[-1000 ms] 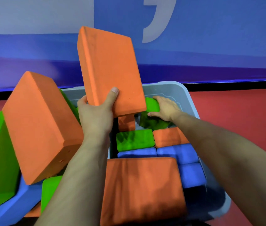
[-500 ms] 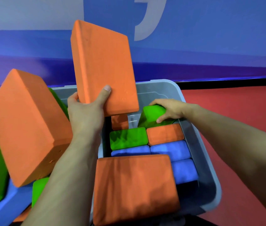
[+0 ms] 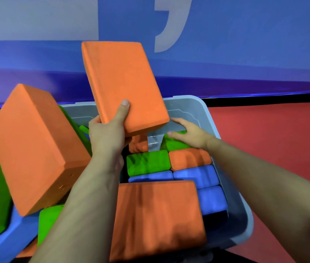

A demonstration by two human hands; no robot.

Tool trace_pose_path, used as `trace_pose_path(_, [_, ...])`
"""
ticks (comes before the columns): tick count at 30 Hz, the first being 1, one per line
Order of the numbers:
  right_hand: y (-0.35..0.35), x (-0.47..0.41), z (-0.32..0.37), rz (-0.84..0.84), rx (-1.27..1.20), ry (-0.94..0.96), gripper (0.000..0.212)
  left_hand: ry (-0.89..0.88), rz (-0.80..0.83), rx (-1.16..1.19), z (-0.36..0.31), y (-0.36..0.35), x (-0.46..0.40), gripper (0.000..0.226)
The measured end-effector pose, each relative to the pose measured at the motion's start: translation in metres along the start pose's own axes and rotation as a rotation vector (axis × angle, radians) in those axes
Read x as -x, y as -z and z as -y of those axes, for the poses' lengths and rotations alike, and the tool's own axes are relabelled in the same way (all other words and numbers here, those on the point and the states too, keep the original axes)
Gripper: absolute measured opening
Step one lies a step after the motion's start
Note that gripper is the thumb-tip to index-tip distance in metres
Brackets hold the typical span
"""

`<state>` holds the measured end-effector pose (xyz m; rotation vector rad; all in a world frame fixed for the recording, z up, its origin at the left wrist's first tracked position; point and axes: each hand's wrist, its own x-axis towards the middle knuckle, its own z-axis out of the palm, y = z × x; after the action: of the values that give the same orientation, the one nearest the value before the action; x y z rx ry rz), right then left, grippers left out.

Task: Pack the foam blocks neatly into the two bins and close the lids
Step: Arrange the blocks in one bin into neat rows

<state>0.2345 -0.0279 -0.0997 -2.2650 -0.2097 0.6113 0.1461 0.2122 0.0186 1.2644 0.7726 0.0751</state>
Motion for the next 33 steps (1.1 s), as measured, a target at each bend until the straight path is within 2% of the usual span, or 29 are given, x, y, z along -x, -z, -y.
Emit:
trace_pose_path(1, [-0.003,0.010,0.015,-0.049,-0.262,0.007,0.064,0.031,0.009,0.023,0.000,-0.003,0.003,0.059])
trace_pose_path(3, [-0.009,0.030,0.044,-0.027,-0.716,-0.003,0.053,0.099,0.032,0.098,0.000,-0.009,0.008,0.047])
trace_pose_path(6, [-0.010,0.058,0.076,0.073,-1.111,-0.042,0.056,0.188,0.095,0.249,-0.005,-0.015,0.013,0.050])
trace_pose_path(9, [-0.012,0.075,0.103,0.041,-1.138,-0.045,0.075,0.207,0.139,0.275,-0.003,-0.018,0.019,0.051])
trace_pose_path(13, [-0.019,0.087,0.135,-0.139,-1.224,-0.010,0.067,0.223,0.181,0.184,0.008,-0.024,0.027,0.048])
trace_pose_path(16, [-0.026,0.093,0.147,-0.281,-1.329,-0.036,0.054,0.211,0.221,0.139,0.012,-0.028,0.034,0.057])
trace_pose_path(19, [-0.030,0.096,0.151,-0.445,-1.341,-0.035,0.053,0.178,0.278,0.066,0.012,-0.030,0.038,0.066])
trace_pose_path(21, [-0.025,0.096,0.150,-0.578,-1.249,0.021,0.051,0.122,0.267,-0.015,0.010,-0.031,0.039,0.070])
trace_pose_path(23, [-0.012,0.095,0.145,-0.717,-1.101,0.072,0.053,-0.005,0.208,-0.142,0.007,-0.029,0.036,0.086])
trace_pose_path(25, [0.008,0.093,0.136,-0.780,-0.901,0.125,0.059,-0.089,0.146,-0.236,0.004,-0.025,0.031,0.098])
trace_pose_path(27, [0.031,0.088,0.124,-0.742,-0.567,0.160,0.066,-0.089,0.122,-0.257,0.002,-0.022,0.029,0.091])
trace_pose_path(30, [0.062,0.077,0.110,-0.575,-0.017,0.184,0.077,-0.068,0.118,-0.260,0.001,-0.018,0.028,0.081])
trace_pose_path(33, [0.084,0.059,0.106,-0.423,0.308,0.222,0.087,-0.077,0.134,-0.266,-0.001,-0.017,0.029,0.073])
